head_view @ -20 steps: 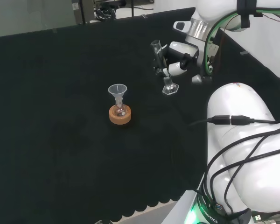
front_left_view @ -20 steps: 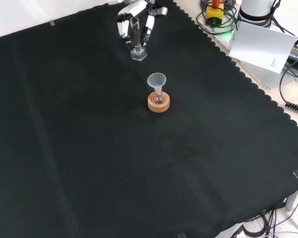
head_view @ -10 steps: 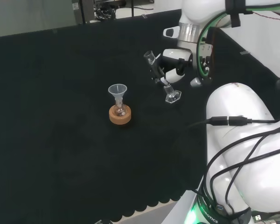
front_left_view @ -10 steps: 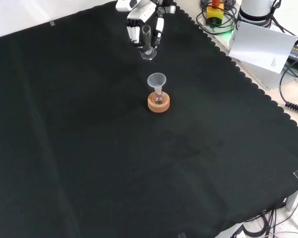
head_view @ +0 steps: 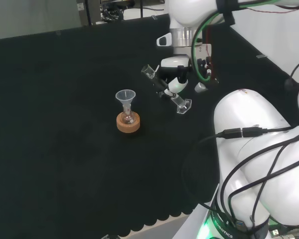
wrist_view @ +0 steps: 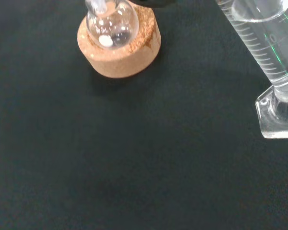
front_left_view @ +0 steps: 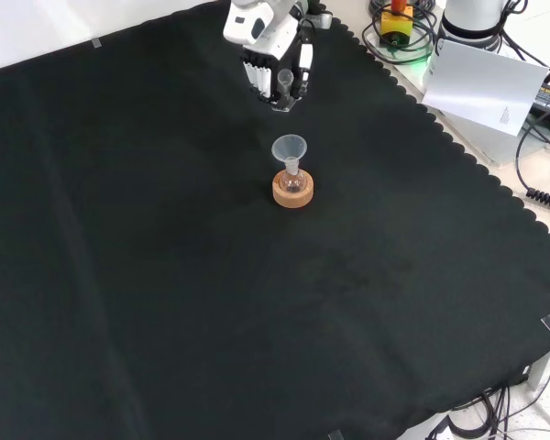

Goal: Pour the water from the graduated cylinder into the round-bottom flask.

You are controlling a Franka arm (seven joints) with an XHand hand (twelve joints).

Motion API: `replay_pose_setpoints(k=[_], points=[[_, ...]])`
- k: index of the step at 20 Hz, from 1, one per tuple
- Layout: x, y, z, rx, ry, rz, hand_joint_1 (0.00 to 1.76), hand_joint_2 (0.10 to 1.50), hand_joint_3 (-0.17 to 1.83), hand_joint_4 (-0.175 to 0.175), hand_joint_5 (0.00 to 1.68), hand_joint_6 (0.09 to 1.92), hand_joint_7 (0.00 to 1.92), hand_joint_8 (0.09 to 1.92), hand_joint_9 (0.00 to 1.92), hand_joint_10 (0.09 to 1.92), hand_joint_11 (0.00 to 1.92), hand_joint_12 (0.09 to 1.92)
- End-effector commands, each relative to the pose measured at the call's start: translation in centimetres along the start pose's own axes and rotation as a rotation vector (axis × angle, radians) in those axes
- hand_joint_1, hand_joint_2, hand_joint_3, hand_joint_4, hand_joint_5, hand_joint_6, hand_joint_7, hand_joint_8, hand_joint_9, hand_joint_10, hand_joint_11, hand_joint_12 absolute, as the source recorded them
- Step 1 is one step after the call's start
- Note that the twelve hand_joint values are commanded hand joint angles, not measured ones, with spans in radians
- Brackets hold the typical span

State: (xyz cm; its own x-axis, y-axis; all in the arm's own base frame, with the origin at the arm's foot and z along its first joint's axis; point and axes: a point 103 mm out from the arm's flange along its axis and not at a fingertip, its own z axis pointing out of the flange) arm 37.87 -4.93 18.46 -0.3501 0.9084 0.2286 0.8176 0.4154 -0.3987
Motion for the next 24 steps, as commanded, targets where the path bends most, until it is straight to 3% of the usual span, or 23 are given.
replay_pose_setpoints(k=[1,6,8,11,18,24], points=[[-0.1,0.4,-0.6,0.133,-0.103,0.077,1.26,1.10,0.00,-0.175,1.01,0.95,1.04,0.94,1.39,0.09,1.21,0.77],[-0.1,1.0,-0.8,0.226,-0.151,0.121,1.26,1.10,0.00,-0.175,1.02,0.95,1.04,0.94,1.39,0.09,1.21,0.77],[0.1,1.2,-0.9,0.246,-0.189,0.138,1.25,1.08,-0.01,-0.075,1.08,0.93,1.06,0.84,1.40,0.09,1.22,0.76],[0.4,1.5,-1.1,0.276,-0.228,0.160,1.25,1.07,-0.01,-0.020,1.11,0.91,1.08,0.78,1.41,0.09,1.23,0.75],[1.2,2.2,-1.9,0.351,-0.315,0.207,1.25,1.07,-0.01,-0.007,1.11,0.91,1.09,0.77,1.42,0.09,1.24,0.75],[1.4,2.6,-2.6,0.424,-0.341,0.248,1.25,1.07,-0.01,-0.007,1.11,0.91,1.09,0.76,1.42,0.09,1.24,0.75]])
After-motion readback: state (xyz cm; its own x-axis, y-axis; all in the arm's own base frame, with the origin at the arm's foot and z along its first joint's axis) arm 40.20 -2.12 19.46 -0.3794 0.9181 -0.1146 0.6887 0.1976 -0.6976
